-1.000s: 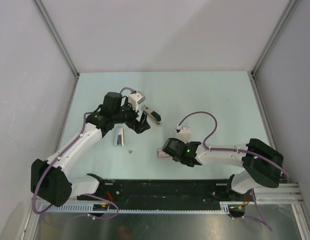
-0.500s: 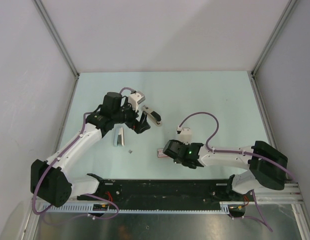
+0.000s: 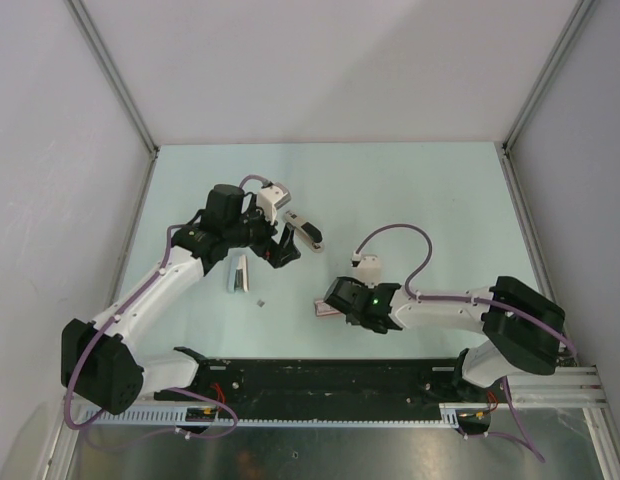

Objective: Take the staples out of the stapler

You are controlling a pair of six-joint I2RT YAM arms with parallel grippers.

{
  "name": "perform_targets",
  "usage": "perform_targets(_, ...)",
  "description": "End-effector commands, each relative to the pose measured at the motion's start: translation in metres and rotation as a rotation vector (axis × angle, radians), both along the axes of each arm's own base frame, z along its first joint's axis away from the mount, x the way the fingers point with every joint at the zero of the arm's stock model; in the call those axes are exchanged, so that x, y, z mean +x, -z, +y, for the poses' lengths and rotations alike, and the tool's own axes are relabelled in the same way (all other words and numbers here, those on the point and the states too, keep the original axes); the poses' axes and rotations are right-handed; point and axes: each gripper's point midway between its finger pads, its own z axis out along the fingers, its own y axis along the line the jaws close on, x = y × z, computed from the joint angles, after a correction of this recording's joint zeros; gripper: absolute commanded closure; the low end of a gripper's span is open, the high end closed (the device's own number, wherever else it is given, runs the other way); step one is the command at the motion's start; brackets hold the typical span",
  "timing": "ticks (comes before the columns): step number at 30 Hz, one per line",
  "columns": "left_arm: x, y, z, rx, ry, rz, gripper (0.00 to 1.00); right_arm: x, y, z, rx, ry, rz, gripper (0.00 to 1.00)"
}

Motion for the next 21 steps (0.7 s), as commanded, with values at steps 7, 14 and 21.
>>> perform_targets(7, -0.007, -0.01, -0.003, 0.002, 0.069, -0.066, 0.01, 0.027, -0.015, 0.011, 0.053, 0.009, -0.051, 1.0)
perform_targets(14, -0.007, -0.008, -0.003, 0.003, 0.078, -0.063, 0.01, 0.027, -0.016, 0.013, 0.062, 0.001, -0.046, 1.0)
perform_targets(21, -0.007, 0.013, -0.015, 0.047, 0.121, -0.024, 0.0, 0.027, -0.016, 0.007, 0.041, 0.007, -0.046, 1.0)
